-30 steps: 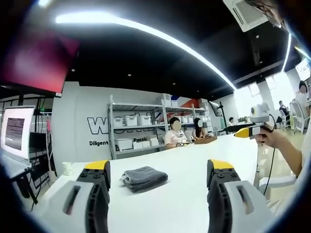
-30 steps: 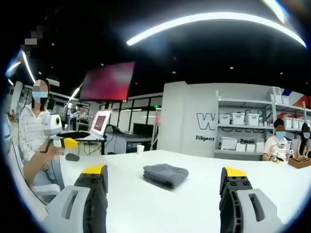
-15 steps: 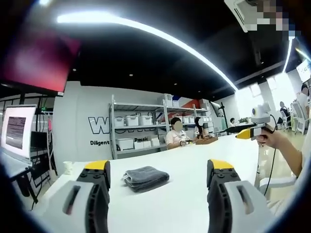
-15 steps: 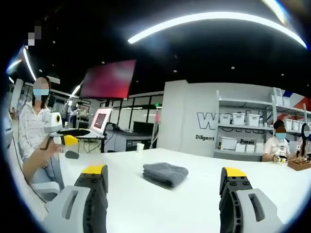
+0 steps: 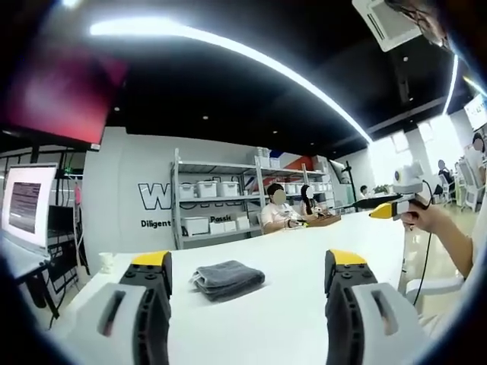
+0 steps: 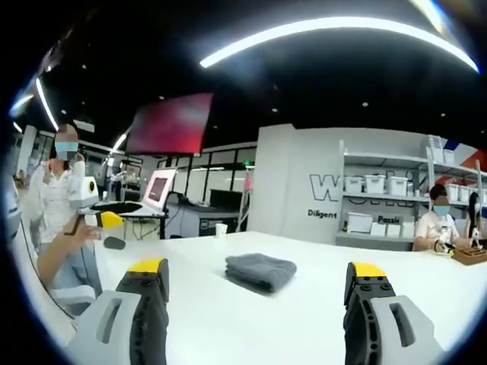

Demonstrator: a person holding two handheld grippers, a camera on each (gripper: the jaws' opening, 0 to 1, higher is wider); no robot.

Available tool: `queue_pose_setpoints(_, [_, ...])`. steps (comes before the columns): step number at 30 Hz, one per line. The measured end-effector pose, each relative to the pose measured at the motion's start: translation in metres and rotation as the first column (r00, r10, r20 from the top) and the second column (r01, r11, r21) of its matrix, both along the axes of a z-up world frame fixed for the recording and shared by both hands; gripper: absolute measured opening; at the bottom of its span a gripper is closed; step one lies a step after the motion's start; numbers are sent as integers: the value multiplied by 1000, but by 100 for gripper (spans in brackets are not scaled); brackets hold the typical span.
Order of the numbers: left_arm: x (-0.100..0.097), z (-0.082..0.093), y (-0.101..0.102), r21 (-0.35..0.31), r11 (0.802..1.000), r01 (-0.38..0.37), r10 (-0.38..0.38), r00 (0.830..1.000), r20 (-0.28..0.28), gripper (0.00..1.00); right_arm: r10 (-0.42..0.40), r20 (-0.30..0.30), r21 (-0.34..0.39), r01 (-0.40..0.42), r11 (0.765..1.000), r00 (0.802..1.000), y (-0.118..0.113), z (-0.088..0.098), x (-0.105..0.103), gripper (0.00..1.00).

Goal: Open the folded towel by lifting each exposed corner and separating the folded layers until the towel lies flat within the target outline without major curled edges

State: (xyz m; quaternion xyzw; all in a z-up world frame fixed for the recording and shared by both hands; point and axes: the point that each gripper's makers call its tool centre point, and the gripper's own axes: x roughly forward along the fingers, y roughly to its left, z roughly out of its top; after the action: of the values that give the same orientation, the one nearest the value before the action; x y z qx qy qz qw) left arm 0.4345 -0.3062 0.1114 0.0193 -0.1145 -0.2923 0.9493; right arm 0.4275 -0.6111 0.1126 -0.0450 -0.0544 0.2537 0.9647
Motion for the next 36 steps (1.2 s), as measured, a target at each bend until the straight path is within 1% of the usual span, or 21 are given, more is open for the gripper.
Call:
queue_pose_setpoints(3, [0,-1,-1,2,1000,1,-1,1000,-1,82,-13,4,-13,13,1000,1000,-2,0,1,97])
queue_pose_setpoints(20, [-1,-3,-1,9,1000,-1,1,1000,-4,81,-9,1,-5,9,1000,1000,-2,1,0,96])
queue_pose_setpoints(24, [-3,-3,-1,18,1000,-5,5,1000,-1,81,-6,3,-12,6,1000,1000,1,2,-2,96])
queue_pose_setpoints(26, [-3,-4,-2,21,1000,0,1,1000,-10,80,-1,8,-14,1,1000,1000,3,3,-3,96])
queue_pose_setpoints(30, [-4,-4,-3,20,1000,4,-4,1000,-9,79,0,-5,-19,0,1000,1000,3,-1,-1,96])
queue_pose_setpoints(34, [-3,-3,-3,30,1000,-6,6,1000,1,80,2,-11,-15,-2,1000,1000,3,-2,-1,96])
queue_pose_setpoints(36, [-1,-6,-4,47,999,-14,14,1000,2,79,1,-9,-14,-1,1000,1000,3,-2,-1,96])
